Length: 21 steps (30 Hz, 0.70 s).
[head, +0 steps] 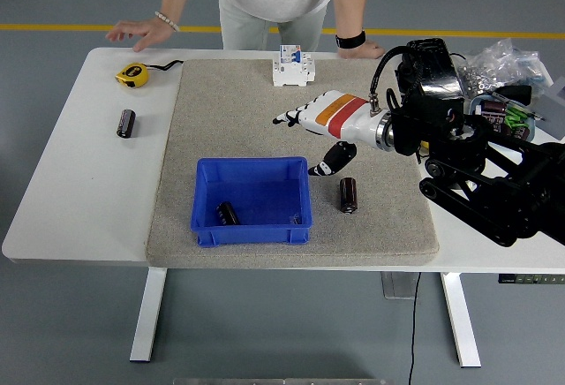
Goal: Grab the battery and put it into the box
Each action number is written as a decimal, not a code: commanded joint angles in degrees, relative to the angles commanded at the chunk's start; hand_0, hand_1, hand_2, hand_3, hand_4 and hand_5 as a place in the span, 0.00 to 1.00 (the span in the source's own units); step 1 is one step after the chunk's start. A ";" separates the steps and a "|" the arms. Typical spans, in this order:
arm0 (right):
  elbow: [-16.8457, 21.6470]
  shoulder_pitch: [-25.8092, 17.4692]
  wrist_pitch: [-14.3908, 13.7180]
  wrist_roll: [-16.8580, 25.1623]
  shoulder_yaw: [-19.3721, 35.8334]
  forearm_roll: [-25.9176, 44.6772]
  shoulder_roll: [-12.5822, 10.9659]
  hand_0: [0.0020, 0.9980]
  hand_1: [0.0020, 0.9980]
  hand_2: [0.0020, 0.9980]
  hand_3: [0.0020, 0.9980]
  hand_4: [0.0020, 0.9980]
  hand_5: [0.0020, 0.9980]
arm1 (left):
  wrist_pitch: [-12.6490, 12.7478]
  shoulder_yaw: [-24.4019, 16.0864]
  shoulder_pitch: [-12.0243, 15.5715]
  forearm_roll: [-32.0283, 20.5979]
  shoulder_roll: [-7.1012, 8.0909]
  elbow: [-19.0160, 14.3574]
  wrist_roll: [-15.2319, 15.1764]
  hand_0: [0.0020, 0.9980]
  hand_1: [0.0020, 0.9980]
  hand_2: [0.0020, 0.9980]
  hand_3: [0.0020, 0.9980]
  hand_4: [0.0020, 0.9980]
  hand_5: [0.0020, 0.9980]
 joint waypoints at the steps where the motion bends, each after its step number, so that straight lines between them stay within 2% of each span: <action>1: 0.61 -0.63 1.50 -0.51 1.02 -0.32 -0.71 0.73 0.73 0.79 0.86 1.00 0.33 | -0.02 0.02 0.08 -0.03 -0.02 0.01 -0.02 0.69 0.65 0.73 0.67 0.68 0.51; 4: 2.16 -2.29 3.85 -1.34 2.94 -0.91 -2.19 0.73 0.73 0.79 0.86 1.00 0.33 | -0.06 -0.19 0.22 0.30 -0.08 0.03 0.10 0.69 0.65 0.73 0.67 0.68 0.51; 5: 2.45 -2.66 4.07 -1.41 3.26 -0.93 -2.44 0.73 0.72 0.78 0.85 1.00 0.45 | -0.06 -0.22 0.25 0.35 -0.09 0.03 0.12 0.69 0.65 0.74 0.66 0.69 0.51; 10: 3.64 -5.34 4.54 -1.70 4.77 -1.14 -3.56 0.73 0.72 0.78 0.85 1.00 0.45 | -0.17 -0.79 0.33 1.18 -0.14 0.03 0.39 0.69 0.65 0.74 0.66 0.69 0.51; 17: 0.39 -9.01 2.61 -1.58 7.00 -2.97 -2.65 0.74 0.73 0.79 0.86 1.00 0.46 | -0.27 -1.19 0.46 1.80 -0.22 0.01 0.69 0.69 0.65 0.74 0.67 0.68 0.51; 21: -1.95 -10.42 2.65 -1.74 8.45 -6.03 -1.53 0.74 0.73 0.79 0.86 1.00 0.46 | -0.32 -1.27 0.46 1.96 -0.28 -0.04 0.81 0.69 0.65 0.74 0.67 0.68 0.51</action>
